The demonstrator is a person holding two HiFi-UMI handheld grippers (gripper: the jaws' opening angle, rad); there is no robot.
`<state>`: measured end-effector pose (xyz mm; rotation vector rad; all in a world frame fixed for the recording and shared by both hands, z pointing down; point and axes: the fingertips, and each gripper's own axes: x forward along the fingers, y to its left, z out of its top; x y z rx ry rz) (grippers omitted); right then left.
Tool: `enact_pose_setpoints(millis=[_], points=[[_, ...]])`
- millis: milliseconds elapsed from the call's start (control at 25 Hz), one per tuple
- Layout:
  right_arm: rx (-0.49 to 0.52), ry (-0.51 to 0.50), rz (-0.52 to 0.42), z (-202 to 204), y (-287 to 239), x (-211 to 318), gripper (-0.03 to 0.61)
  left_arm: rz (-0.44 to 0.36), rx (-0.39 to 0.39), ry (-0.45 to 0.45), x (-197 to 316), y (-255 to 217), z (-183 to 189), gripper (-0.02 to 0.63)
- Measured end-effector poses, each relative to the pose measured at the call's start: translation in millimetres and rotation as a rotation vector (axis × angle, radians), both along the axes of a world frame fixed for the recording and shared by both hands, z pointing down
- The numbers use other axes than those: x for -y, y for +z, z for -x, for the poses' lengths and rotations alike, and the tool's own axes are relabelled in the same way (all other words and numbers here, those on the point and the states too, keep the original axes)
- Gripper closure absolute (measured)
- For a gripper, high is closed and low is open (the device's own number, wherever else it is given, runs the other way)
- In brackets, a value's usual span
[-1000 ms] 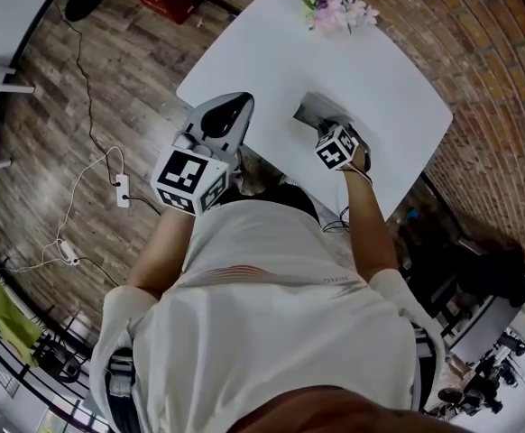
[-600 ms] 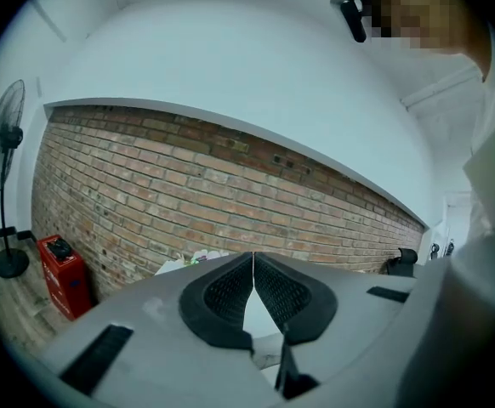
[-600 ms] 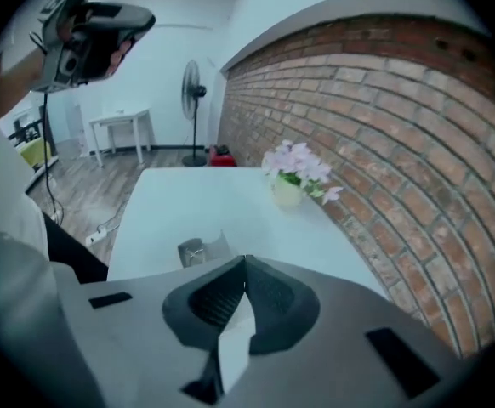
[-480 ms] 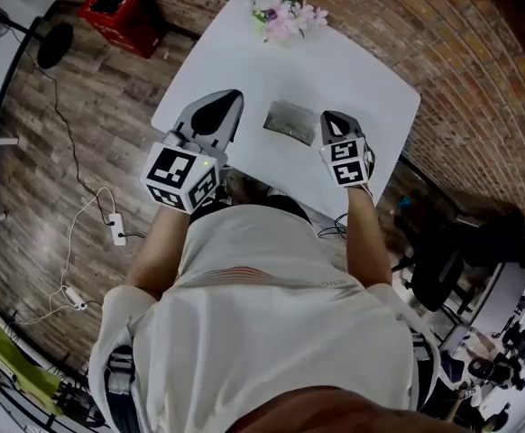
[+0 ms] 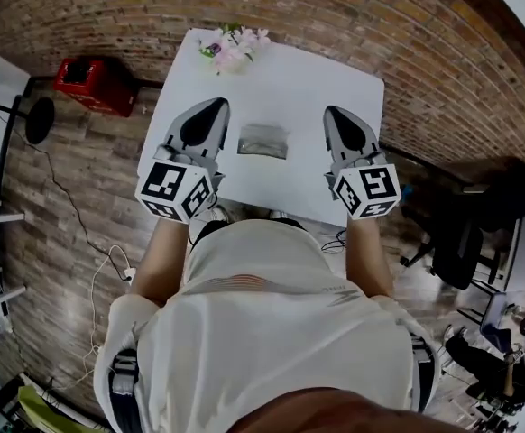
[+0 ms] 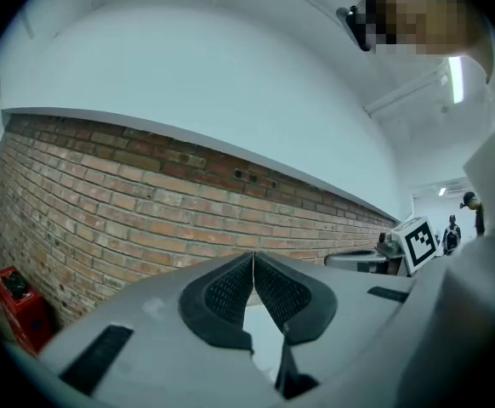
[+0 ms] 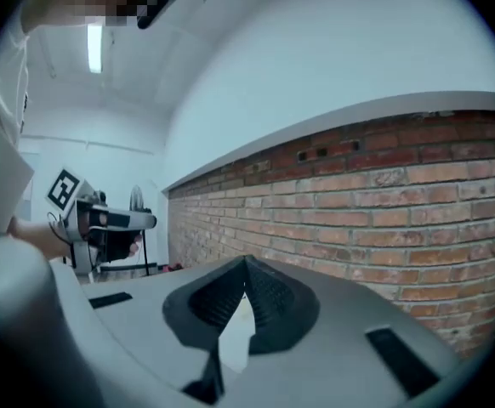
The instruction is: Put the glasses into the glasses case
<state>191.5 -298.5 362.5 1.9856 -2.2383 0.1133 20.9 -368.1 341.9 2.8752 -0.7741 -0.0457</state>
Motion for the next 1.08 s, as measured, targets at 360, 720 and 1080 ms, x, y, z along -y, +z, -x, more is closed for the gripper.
enact_pose_setpoints(millis=[360,720,1080], points=[[0.057,0.035,-0.054,-18,-15,-9,0.528,0.005,0.006,0.017,-12,-3,-13,0.597],[0.088,-0.032,-0.034,-6,-7,10,0.528,0.008,0.012,0.008,-9,-3,-12,0.596],[0.067,-0.069,-0.028,2,-5,13,0.527,0.011,0.020,0.008,-8,-4,-11,0.596]])
